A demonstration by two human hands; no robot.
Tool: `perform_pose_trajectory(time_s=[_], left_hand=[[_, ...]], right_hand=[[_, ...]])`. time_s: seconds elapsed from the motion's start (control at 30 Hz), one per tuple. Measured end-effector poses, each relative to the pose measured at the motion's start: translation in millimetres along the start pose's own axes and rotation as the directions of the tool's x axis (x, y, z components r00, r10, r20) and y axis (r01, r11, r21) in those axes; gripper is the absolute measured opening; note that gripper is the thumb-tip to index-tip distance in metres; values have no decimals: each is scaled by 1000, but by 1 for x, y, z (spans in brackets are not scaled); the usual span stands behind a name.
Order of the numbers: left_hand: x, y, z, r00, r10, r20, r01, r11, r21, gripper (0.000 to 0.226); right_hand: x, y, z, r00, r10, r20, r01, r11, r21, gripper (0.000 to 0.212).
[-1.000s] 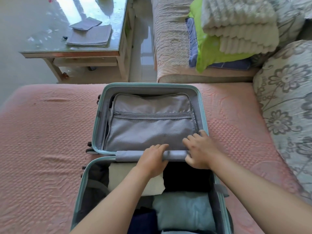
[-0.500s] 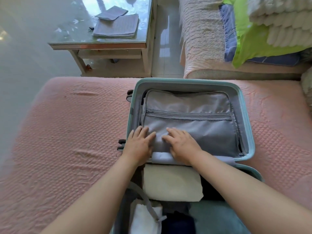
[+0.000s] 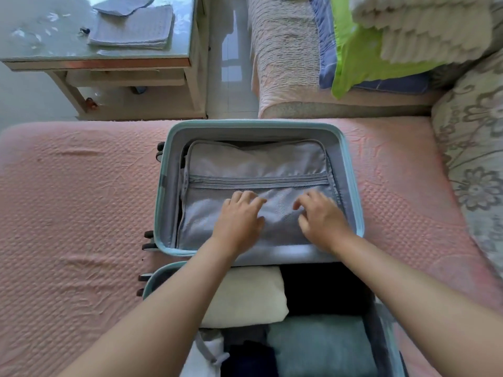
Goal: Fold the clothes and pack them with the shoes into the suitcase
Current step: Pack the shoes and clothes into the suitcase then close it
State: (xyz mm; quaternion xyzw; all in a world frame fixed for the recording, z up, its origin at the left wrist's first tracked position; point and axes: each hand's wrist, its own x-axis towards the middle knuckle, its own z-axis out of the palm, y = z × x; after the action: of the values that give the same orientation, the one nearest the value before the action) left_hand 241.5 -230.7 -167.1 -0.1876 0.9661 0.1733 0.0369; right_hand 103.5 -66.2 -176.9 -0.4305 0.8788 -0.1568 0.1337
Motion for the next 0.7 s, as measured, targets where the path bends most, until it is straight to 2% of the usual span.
perform_pose_trajectory(time_s=[0.07, 0.13, 0.2, 0.27, 0.37, 0.47, 0.53, 0.63, 0.7], left_hand=[[10, 34, 10, 998, 56, -17, -57, 995, -80, 40], [21, 65, 24, 994, 104, -30, -107, 986, -132, 40], [30, 91, 35, 990, 141, 14, -137, 978, -156, 40], [39, 109, 44, 979, 172, 105, -157, 978, -135, 36], [47, 121, 53, 958, 165, 236, -157, 986, -53, 40], [51, 119, 58, 949, 138, 284, -143, 990, -2, 40], [52, 116, 60, 949, 123, 291, -126, 992, -8, 41], [55, 118, 60, 960, 120, 254, -116, 993, -32, 38], [58, 124, 58, 967, 123, 223, -106, 991, -87, 36]], right_hand=[[-12, 34, -21, 999, 34, 21, -33, 997, -66, 16], [-22, 60, -42, 984, 66, 166, -35, 983, -181, 13], [-26, 79, -55, 944, 70, 324, 60, 926, -373, 26], [-26, 89, -61, 920, 51, 388, 144, 878, -457, 36], [-22, 89, -59, 910, -34, 412, 254, 832, -493, 38], [-14, 82, -58, 877, -32, 479, 327, 770, -548, 38], [-9, 79, -60, 854, -48, 518, 381, 737, -559, 31], [-7, 82, -67, 840, -92, 535, 402, 767, -499, 23], [-7, 89, -70, 846, -90, 526, 355, 831, -429, 35]])
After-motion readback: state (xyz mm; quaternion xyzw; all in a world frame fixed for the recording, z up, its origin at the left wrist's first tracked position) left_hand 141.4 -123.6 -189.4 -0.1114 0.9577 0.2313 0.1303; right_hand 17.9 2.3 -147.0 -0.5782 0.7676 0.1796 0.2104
